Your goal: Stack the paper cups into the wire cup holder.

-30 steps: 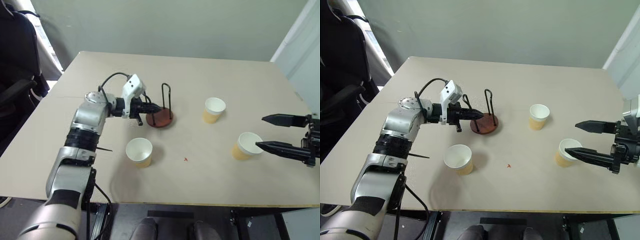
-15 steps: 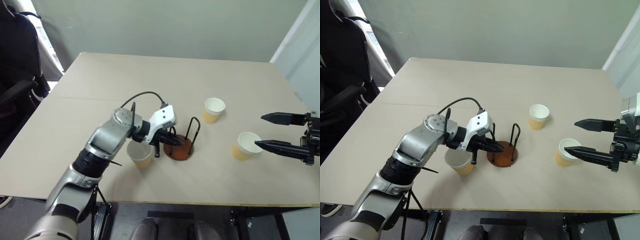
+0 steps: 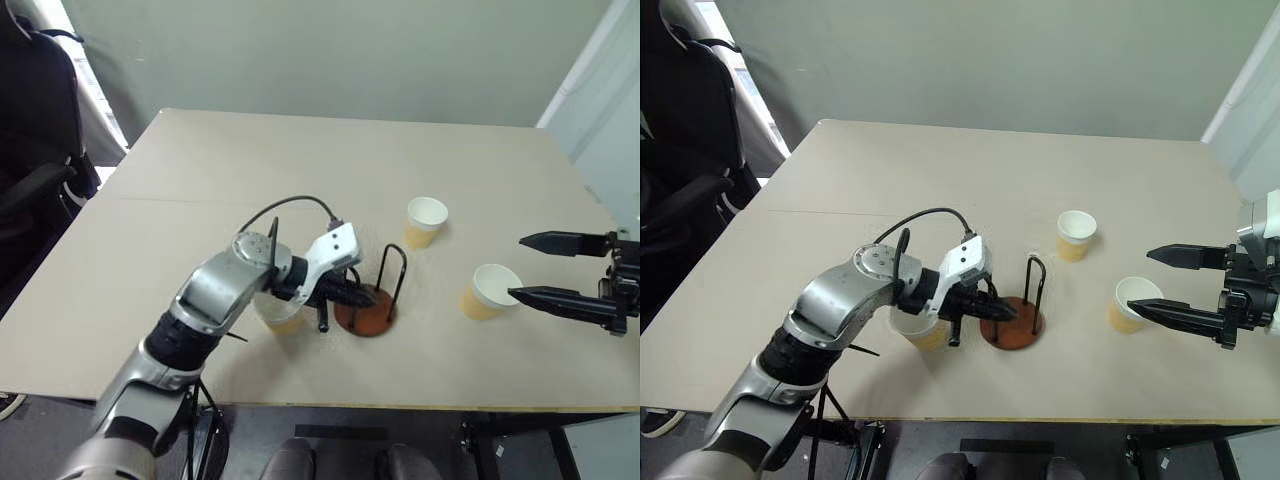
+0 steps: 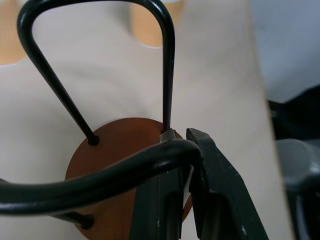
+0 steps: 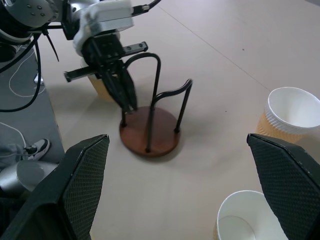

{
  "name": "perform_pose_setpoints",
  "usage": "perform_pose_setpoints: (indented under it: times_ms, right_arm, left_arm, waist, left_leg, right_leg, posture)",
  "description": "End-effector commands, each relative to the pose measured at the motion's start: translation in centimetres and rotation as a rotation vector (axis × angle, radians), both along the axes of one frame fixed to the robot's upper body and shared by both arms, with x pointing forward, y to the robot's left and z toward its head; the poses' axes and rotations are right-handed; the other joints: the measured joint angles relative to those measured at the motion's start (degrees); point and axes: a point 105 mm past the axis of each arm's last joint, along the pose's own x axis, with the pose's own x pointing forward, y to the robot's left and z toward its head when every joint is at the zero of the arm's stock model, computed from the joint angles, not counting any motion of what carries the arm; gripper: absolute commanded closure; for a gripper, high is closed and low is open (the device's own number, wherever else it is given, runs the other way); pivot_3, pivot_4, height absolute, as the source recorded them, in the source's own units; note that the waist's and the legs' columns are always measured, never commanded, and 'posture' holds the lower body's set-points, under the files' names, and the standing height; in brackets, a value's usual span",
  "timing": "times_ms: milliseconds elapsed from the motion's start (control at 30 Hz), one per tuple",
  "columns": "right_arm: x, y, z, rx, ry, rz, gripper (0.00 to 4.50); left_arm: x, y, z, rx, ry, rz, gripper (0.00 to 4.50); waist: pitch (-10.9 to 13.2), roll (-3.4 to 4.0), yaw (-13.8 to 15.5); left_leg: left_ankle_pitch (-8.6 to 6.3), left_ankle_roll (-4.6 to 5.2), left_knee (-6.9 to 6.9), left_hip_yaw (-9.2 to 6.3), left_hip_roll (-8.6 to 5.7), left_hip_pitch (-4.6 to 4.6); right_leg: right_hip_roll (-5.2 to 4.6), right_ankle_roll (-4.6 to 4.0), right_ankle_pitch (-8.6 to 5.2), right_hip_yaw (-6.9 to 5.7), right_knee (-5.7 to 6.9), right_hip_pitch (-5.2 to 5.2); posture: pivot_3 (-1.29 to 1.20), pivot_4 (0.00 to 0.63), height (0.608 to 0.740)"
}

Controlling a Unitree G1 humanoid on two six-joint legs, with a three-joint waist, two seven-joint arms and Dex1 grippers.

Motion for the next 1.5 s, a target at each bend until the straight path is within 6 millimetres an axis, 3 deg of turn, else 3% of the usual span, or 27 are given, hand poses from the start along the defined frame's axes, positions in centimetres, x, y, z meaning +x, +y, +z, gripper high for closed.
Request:
perform_pose_setpoints:
  times_ms: [33, 400, 767, 800, 867, 1167, 1267, 1500]
  right_arm:
    - [-0.2, 0.2, 0.8, -0.031, -0.037, 0.011, 0.0]
    - [-0.1, 0.0, 0.8, -0.041, -0.044, -0.005, 0.0]
    - [0.0, 0.0, 0.6, -0.05, -0.036, -0.006, 0.0]
    - [0.0, 0.0, 0.6, -0.051, -0.036, -0.006, 0.0]
    - [-0.1, -0.1, 0.6, -0.052, -0.034, -0.007, 0.0]
    - [-0.2, -0.2, -0.3, -0.093, 0.005, 0.001, 0.0]
    - [-0.2, -0.3, -0.5, -0.104, 0.015, 0.006, 0.0]
    - [0.2, -0.4, -1.1, -0.136, 0.04, 0.031, 0.0]
  left_arm:
    - [-1.3, -0.5, -0.2, 0.006, -0.025, -0.086, 4.43]
    - [-1.2, -1.3, -2.5, 0.064, -0.132, -0.169, 4.43]
    - [-1.6, -0.1, -4.1, 0.181, -0.122, -0.201, 4.43]
    - [-1.7, 0.0, -4.2, 0.188, -0.114, -0.199, 3.87]
    - [-2.1, 0.0, -4.2, 0.183, -0.088, -0.202, 3.36]
    - [-1.6, 0.0, -3.5, 0.179, -0.145, -0.183, 0.01]
    - [-1.7, -0.1, -2.7, 0.161, -0.166, -0.195, 0.01]
    - [-1.9, 0.6, 1.5, 0.097, -0.227, -0.213, 0.01]
  waist:
    - [0.0, 0.0, 0.06]
    - [0.0, 0.0, -0.01]
    - [-0.03, 0.04, -0.21]
    - [-0.04, 0.06, -0.27]
    - [-0.03, 0.07, -0.37]
    - [-0.03, 0.08, -0.36]
    - [-0.03, 0.07, -0.37]
    - [0.0, 0.04, -0.35]
  left_leg:
    - [0.0, 0.0, 0.0, -0.02, -0.01, 0.01]
    - [-0.02, 0.03, 0.01, -0.08, -0.01, 0.1]
    - [-0.04, 0.01, -0.04, -0.08, 0.0, 0.13]
    - [-0.04, 0.01, -0.04, -0.08, 0.0, 0.14]
    - [-0.04, 0.01, -0.07, -0.07, 0.0, 0.12]
    - [-0.07, -0.04, -0.16, -0.07, 0.02, 0.1]
    - [-0.07, -0.04, -0.15, -0.08, 0.02, 0.09]
    - [-0.07, -0.05, -0.16, -0.08, 0.01, 0.01]
  right_leg:
    - [-0.01, 0.0, 0.0, 0.0, -0.01, 0.01]
    - [-0.02, -0.04, -0.02, -0.01, -0.07, 0.18]
    - [-0.01, -0.12, -0.06, 0.0, -0.07, 0.2]
    - [-0.01, -0.12, -0.07, 0.0, -0.06, 0.2]
    - [-0.01, -0.14, -0.08, 0.01, -0.06, 0.15]
    - [-0.01, -0.18, -0.1, 0.02, -0.08, 0.11]
    - [-0.01, -0.18, -0.1, 0.02, -0.09, 0.11]
    - [0.01, -0.17, -0.1, 0.01, -0.13, 0.06]
  posture:
    - [0.0, 0.15, 0.74]
    - [0.0, 0.15, 0.74]
    - [0.0, 0.15, 0.74]
    - [0.0, 0.15, 0.74]
    - [0.0, 0.15, 0.74]
    - [0.0, 0.15, 0.74]
    - [0.0, 0.15, 0.74]
    - [0.0, 0.15, 0.74]
